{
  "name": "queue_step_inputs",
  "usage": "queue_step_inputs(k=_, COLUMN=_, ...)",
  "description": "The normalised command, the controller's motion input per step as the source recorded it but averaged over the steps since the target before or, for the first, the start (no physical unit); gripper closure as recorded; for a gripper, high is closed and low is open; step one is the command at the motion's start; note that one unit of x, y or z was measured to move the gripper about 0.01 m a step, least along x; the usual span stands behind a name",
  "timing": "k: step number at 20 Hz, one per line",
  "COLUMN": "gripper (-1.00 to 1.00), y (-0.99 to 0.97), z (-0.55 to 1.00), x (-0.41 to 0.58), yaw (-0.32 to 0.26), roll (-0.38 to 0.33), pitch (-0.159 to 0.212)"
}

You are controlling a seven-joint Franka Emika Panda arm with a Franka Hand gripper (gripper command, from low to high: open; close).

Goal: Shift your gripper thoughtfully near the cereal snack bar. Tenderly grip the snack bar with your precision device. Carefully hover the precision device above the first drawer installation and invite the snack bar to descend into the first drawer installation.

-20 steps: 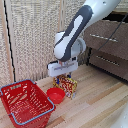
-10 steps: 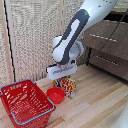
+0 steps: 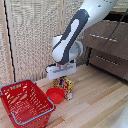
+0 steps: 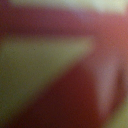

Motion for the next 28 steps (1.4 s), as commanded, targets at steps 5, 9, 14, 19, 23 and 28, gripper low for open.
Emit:
queue_step_inputs(k=5, gripper=1.00, y=-0.01, z=0.90, x=0.151, yaw=0.032, roll=-0.040, pitch=0.116)
queue_step_inputs(k=9, gripper=1.00, y=-0.05, z=1.00, x=0.265, yaw=0.044, roll=-0.013, pitch=0.064)
queue_step_inputs(k=14, gripper=1.00, y=-0.12, z=1.00, x=0.299, yaw=0.042, roll=-0.004, pitch=0.033)
queue_step_inputs(k=19, gripper=1.00, y=-0.16, z=1.00, x=0.295, yaw=0.049, roll=-0.016, pitch=0.004)
queue_step_inputs(k=23, gripper=1.00, y=-0.27, z=1.00, x=0.329, yaw=0.019, roll=0.000, pitch=0.000)
queue_step_inputs(k=28, gripper=1.00, y=-0.23, z=1.00, x=0.303, yaw=0.000, roll=-0.022, pitch=0.008)
